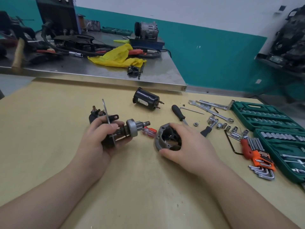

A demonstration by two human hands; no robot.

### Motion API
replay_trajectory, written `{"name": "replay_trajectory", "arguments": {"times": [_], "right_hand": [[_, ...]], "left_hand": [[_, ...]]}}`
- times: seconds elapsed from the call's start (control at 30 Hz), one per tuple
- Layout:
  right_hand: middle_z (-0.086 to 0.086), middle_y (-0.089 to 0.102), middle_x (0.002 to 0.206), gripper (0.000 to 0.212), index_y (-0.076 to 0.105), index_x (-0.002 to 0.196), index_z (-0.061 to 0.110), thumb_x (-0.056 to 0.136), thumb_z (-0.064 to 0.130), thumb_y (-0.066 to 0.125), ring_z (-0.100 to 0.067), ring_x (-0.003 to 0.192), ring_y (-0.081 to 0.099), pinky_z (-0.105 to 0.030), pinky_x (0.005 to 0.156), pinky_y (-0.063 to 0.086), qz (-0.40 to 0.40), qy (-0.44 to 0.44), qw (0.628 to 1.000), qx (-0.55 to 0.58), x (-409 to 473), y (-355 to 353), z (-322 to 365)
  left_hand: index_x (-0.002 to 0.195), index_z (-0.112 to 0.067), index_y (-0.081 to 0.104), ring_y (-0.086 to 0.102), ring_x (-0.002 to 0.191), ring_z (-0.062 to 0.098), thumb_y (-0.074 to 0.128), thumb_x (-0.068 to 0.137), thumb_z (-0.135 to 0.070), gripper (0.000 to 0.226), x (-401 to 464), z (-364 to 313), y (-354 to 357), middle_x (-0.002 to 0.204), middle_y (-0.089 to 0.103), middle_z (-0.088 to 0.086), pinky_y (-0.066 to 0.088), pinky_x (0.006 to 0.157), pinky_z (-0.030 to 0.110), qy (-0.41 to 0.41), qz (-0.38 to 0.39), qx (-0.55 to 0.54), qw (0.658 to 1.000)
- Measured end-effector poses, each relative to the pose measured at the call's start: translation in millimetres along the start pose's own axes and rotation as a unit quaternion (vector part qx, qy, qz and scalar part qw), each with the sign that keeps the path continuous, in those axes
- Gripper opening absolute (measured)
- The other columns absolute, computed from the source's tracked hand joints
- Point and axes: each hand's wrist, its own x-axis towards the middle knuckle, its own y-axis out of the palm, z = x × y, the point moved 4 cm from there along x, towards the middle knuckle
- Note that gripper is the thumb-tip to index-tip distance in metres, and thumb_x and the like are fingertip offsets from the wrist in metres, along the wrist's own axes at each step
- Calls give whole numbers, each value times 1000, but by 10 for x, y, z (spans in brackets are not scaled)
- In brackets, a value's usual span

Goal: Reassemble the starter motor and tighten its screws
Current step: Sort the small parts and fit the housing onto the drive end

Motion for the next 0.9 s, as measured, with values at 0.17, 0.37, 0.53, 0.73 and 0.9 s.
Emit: {"name": "replay_trajectory", "arguments": {"times": [0.17,0.37,0.53,0.73,0.9], "right_hand": [[21,58,133,73,36,141,49,78,79,56,-15,118,54,-33,84,44,-10,-54,998,-18,44,229,401],[7,58,138,79,38,148,34,85,78,55,-24,120,55,-42,95,50,-8,-67,997,-41,293,422,750],[17,59,136,62,47,143,44,90,76,55,-9,124,47,-30,93,40,-18,-53,989,133,302,436,716],[19,66,108,19,76,111,34,99,46,68,-7,112,55,-33,95,47,-42,-15,990,137,329,240,329],[14,69,95,13,78,96,26,102,33,69,-12,100,59,-36,90,48,-81,-41,982,167,335,265,340]], "left_hand": [[98,-6,66,78,94,39,62,87,-15,14,80,-29,-15,90,75,14,63,88,56,-8,-5,-113,994],[81,-8,80,75,109,49,55,97,-25,34,58,-103,-13,104,76,17,64,90,50,-28,3,-178,984],[93,-5,81,70,116,57,58,97,-32,36,49,-181,-83,126,73,23,66,83,45,-67,-14,-217,974],[153,3,52,70,117,52,63,92,-42,76,96,-181,-120,146,60,29,66,81,38,-123,11,-275,954],[153,0,54,74,109,47,84,64,-35,100,80,-154,-47,133,66,27,66,76,35,-151,31,-271,950]]}}
